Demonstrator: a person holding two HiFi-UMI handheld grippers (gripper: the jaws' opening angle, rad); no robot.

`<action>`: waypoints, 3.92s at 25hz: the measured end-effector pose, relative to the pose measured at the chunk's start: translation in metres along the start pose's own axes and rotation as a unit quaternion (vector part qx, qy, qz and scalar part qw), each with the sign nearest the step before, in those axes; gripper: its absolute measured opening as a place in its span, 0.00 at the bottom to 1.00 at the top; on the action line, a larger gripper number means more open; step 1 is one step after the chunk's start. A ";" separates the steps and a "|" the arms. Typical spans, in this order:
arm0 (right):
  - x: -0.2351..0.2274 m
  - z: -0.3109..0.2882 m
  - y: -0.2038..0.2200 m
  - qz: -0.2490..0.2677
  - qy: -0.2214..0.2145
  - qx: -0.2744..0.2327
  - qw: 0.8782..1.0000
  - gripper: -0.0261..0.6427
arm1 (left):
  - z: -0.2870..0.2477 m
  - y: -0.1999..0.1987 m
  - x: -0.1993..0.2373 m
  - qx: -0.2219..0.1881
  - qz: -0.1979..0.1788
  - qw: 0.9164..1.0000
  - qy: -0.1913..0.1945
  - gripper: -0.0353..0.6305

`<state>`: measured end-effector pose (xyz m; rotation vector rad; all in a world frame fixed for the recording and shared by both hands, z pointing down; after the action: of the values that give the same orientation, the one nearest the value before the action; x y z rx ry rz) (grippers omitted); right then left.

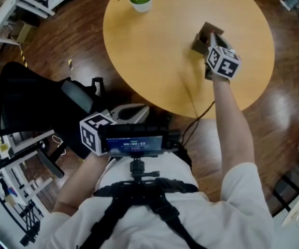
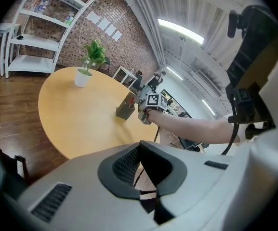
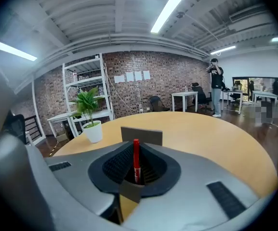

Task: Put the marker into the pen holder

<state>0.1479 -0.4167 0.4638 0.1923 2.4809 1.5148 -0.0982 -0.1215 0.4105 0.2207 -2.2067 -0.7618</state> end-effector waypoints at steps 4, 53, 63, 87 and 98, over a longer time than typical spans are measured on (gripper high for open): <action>-0.006 -0.006 0.007 -0.010 0.013 0.008 1.000 0.09 | -0.004 0.000 0.000 0.006 -0.002 1.000 -0.001 0.04; 0.024 0.246 0.055 -0.055 0.027 0.021 0.998 0.19 | -0.043 -0.021 -0.031 0.013 -0.056 0.991 0.119 0.04; 0.039 0.266 0.061 -0.074 0.030 0.027 0.996 0.19 | -0.043 -0.018 -0.033 0.022 -0.060 0.990 0.126 0.04; 0.097 0.331 0.109 -0.100 0.057 0.045 0.992 0.09 | -0.035 0.028 -0.036 0.086 -0.073 0.978 0.174 0.04; 0.133 0.404 0.147 -0.086 0.030 0.024 0.996 0.07 | 0.019 0.089 -0.061 0.041 -0.078 0.984 0.154 0.04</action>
<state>0.1236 0.0282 0.3994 -0.0584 2.5082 1.4121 -0.0636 -0.0176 0.4151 0.5234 -1.9439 -0.6718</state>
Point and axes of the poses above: the fingertips, and each gripper's own axes: z backward along the fingers, x to its left, y out of its underside, the point moved 5 cm from there along z, backward along the fingers
